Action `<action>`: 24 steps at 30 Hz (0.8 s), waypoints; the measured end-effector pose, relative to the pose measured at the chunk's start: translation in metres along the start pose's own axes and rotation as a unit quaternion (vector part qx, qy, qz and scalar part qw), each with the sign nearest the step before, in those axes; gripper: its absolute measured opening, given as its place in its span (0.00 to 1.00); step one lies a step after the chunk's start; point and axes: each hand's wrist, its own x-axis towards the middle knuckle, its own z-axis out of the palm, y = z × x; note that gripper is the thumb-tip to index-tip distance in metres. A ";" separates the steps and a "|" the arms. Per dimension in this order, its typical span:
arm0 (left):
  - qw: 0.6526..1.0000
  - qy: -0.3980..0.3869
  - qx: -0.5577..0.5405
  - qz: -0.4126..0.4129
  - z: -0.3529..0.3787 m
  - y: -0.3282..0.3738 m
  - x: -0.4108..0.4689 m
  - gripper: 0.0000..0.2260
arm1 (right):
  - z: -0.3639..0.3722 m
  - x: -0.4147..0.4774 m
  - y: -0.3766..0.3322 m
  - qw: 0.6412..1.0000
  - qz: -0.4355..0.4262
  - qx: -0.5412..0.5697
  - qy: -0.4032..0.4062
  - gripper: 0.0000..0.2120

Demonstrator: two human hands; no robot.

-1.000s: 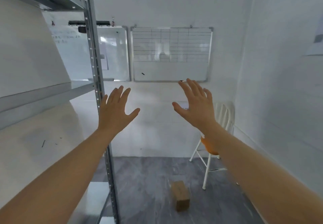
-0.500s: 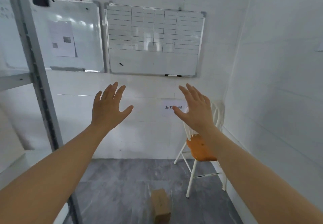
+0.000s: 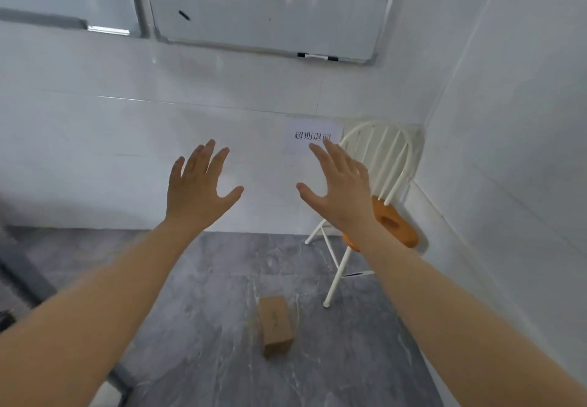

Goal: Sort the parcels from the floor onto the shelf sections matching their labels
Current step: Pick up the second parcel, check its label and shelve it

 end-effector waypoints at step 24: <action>0.980 -0.192 -0.034 -0.032 0.456 -0.086 -0.017 0.35 | 0.425 -0.030 0.167 0.978 0.108 0.042 -0.173 0.36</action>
